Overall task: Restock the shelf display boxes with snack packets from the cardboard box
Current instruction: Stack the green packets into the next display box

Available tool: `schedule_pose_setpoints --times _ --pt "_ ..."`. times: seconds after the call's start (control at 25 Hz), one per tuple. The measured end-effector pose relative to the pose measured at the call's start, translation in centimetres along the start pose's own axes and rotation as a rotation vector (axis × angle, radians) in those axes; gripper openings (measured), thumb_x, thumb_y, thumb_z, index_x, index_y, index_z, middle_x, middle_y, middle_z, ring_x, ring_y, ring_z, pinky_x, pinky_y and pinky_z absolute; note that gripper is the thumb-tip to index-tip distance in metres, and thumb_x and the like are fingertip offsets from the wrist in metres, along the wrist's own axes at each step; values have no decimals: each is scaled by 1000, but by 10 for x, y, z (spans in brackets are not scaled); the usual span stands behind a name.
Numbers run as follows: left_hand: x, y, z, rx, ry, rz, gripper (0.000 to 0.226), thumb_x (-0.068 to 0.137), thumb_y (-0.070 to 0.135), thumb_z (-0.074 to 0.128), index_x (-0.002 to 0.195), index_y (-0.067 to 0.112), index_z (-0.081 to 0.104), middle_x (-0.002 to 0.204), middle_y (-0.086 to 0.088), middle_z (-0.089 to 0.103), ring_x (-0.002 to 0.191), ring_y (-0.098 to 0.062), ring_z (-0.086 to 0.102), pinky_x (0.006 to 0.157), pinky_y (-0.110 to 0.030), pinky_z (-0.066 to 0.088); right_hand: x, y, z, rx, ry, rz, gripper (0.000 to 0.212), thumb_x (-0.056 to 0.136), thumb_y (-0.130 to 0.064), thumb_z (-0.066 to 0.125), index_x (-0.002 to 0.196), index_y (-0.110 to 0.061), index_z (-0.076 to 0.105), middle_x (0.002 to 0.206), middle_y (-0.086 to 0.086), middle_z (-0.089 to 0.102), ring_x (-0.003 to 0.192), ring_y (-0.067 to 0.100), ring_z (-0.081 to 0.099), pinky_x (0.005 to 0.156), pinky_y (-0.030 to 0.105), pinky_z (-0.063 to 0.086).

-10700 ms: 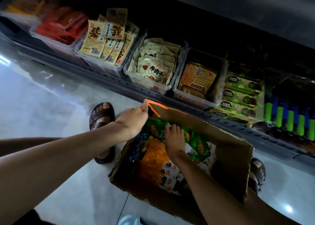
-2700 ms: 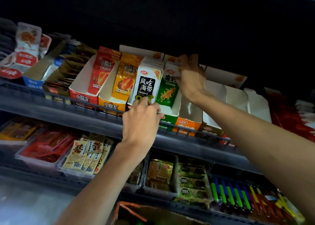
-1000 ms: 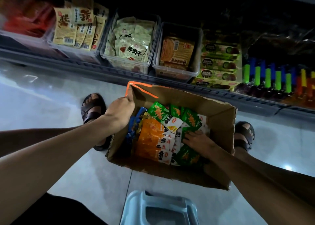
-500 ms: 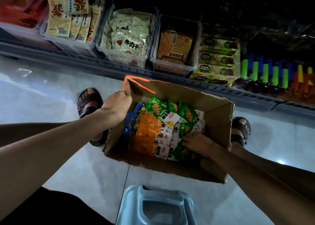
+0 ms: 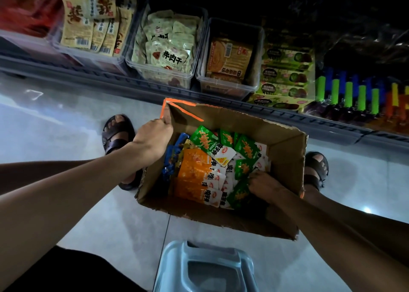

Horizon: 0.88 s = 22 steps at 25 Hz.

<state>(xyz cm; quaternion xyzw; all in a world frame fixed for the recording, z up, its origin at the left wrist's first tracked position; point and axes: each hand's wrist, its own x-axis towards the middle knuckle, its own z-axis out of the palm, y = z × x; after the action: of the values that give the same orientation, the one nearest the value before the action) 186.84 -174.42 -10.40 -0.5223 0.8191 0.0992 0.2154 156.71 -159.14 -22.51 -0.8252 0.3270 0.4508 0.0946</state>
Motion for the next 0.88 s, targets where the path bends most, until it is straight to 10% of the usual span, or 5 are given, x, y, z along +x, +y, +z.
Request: schedule_pose_setpoints --times 0.48,0.68,0.88 --pt "-13 8 -49 95 -22 -31 69 92 16 50 150 4 13 134 -17 43 115 -33 51 83 -38 44 -83 84 -152 763 149 147 31 94 -33 64 118 -14 63 108 4 65 106 20 60 87 34 46" --pt "-24 38 -159 -864 -128 258 41 90 47 59 125 26 54 122 6 63 107 -16 62 89 -37 53 -171 126 -223 866 314 189 30 88 -35 70 108 -12 66 77 -12 53 73 8 51 61 28 35" --pt "-60 55 -220 -988 -213 426 26 76 24 81 99 16 71 88 -1 75 81 -16 73 74 -32 59 -227 130 -263 834 485 175 19 84 -37 73 94 -21 71 76 -11 61 69 2 54 58 22 36"
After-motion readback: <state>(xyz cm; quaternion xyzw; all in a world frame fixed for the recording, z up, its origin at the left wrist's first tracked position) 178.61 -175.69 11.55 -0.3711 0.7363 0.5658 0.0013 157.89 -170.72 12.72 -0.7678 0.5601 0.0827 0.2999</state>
